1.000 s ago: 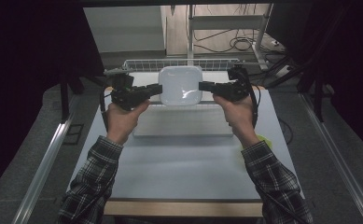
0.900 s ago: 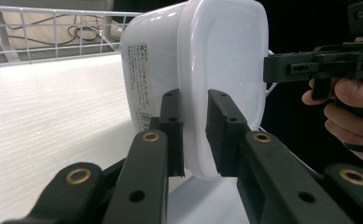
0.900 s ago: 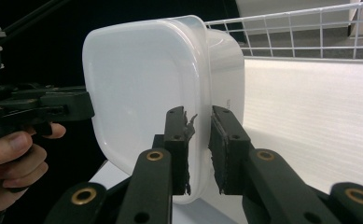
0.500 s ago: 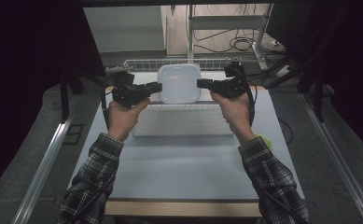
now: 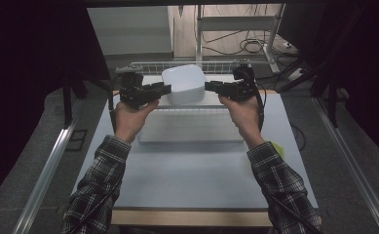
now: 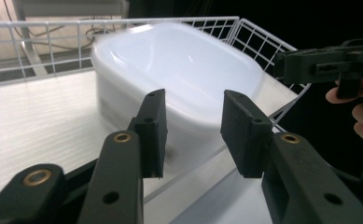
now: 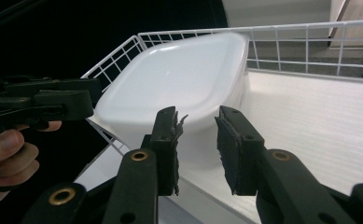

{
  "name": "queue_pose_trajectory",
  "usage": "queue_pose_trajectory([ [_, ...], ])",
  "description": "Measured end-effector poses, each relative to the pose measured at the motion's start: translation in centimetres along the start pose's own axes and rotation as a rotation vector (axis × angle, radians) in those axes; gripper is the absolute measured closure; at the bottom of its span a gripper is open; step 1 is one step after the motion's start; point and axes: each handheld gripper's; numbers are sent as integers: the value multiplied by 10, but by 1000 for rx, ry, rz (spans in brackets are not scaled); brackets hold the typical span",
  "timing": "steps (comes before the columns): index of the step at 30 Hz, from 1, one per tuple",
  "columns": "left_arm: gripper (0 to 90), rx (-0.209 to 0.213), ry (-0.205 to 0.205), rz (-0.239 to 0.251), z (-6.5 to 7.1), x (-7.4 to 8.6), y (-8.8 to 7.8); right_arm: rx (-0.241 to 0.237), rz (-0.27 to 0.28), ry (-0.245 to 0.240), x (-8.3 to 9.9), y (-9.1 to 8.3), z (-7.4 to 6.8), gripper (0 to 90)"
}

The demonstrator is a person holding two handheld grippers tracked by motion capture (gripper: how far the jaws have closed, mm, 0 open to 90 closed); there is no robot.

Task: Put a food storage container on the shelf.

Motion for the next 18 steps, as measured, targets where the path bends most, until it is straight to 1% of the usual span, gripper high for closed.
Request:
queue_pose_trajectory([
  [1, 610, -13, 8, -10, 0, 0, 2, 0, -1, 3, 0, 0, 0, 681],
  [4, 609, 3, -1, 2, -2, 1, 3, 2, -4, 2, 1, 2, 2, 681],
  [7, 630, 2, 5, 13, 0, 2, 1, 13, -4, -11, 2, 3, 2, 685],
  [9, 675, -10, 20, 24, 4, 5, -4, 32, -1, -25, 2, 3, 4, 716],
  [12, 760, -13, 42, 31, 9, 12, -8, 48, -1, -27, 4, 4, 8, 780],
  [14, 799, -13, 55, 25, 12, 17, -7, 64, -4, -35, 6, 6, 10, 824],
  [15, 805, -19, 59, 21, 12, 19, -6, 75, -5, -39, 6, 8, 11, 842],
  [16, 808, -41, 64, 23, 12, 21, -5, 84, -4, -44, 7, 9, 12, 856],
  [18, 814, -74, 51, 20, 7, 21, -4, 106, 3, -58, 7, 13, 14, 877],
])
Point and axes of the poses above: each handheld gripper's, and its own axes: y roughly forward along the jaws, x roughly out of its underside, z roughly to its right
